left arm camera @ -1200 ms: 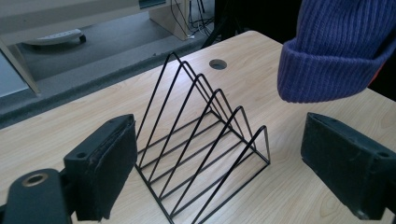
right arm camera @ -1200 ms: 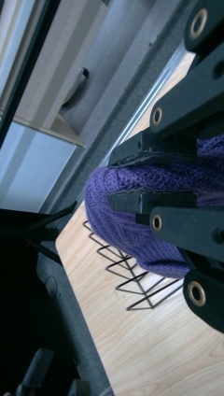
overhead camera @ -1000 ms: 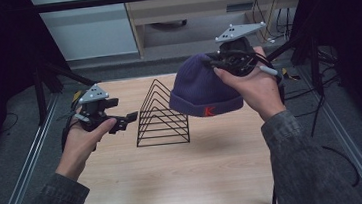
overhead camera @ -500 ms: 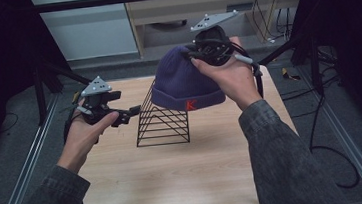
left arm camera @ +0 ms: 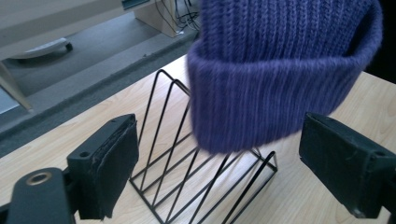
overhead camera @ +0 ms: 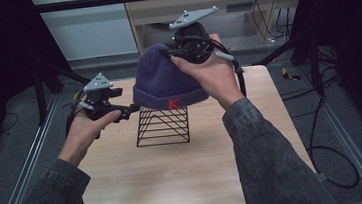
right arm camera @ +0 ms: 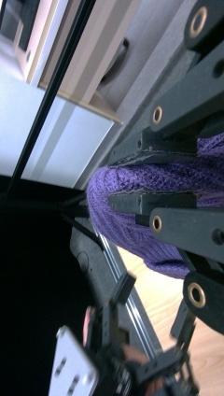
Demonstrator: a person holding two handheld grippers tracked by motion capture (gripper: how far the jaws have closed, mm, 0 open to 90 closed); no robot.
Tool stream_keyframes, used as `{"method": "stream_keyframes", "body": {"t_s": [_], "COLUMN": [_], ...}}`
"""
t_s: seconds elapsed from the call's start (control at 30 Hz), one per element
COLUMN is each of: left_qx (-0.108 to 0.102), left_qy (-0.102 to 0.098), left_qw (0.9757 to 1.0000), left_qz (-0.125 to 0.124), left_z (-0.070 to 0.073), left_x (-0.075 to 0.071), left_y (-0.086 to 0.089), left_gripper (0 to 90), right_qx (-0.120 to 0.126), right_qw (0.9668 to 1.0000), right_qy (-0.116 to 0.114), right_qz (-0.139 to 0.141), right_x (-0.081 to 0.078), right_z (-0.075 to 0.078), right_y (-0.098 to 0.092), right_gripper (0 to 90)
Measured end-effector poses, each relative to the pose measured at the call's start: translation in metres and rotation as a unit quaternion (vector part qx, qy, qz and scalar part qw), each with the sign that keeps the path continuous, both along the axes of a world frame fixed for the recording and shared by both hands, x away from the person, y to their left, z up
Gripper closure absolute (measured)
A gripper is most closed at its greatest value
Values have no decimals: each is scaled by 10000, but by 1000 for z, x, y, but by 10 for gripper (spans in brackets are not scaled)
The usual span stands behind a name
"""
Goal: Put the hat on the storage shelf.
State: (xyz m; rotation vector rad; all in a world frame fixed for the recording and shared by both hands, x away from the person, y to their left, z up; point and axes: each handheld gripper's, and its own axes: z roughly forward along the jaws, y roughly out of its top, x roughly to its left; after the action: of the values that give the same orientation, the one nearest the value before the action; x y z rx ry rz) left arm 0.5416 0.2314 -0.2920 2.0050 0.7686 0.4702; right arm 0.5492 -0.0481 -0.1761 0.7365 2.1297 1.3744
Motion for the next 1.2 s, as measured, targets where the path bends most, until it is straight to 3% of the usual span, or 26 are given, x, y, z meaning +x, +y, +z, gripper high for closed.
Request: {"method": "stream_keyframes", "body": {"t_s": [0.13, 0.23, 0.27, 0.3, 0.33, 0.43, 0.53, 0.83, 1.2], "left_qx": [-76, -176, -204, -214, -171, -17, 32, 215, 264], "left_qy": [88, 278, 301, 316, 259, 92, -32, -71, -112], "left_qw": [9999, 9990, 9987, 9984, 9985, 9991, 9994, 9997, 9996], "left_qz": [-115, -306, -356, -407, -454, -411, -345, -113, 37], "left_z": [-2, -5, -6, -6, -6, -6, -4, -3, -3], "left_x": [3, 6, 6, 7, 6, 4, 2, 2, 3], "left_y": [-2, -5, -5, -5, -6, -6, -6, -3, 1], "left_gripper": [99, 103, 178, 178, 235, 522, 618, 655, 661], "right_qx": [11, -18, -33, -33, -58, -108, -90, -115, -154], "right_qw": [9999, 9998, 9997, 9997, 9997, 9997, 9998, 9999, 9999], "right_qy": [-29, -55, -53, -53, -54, -47, -16, 83, 78], "right_qz": [121, 207, 219, 219, 226, 195, 160, 12, 0], "right_x": [-3, -6, -6, -6, -6, -4, -3, 5, 8], "right_z": [3, 4, 4, 4, 4, 1, -1, -12, -14], "right_y": [9, 15, 18, 18, 19, 19, 16, 12, 17], "right_gripper": [779, 778, 778, 778, 778, 777, 776, 771, 768]}}
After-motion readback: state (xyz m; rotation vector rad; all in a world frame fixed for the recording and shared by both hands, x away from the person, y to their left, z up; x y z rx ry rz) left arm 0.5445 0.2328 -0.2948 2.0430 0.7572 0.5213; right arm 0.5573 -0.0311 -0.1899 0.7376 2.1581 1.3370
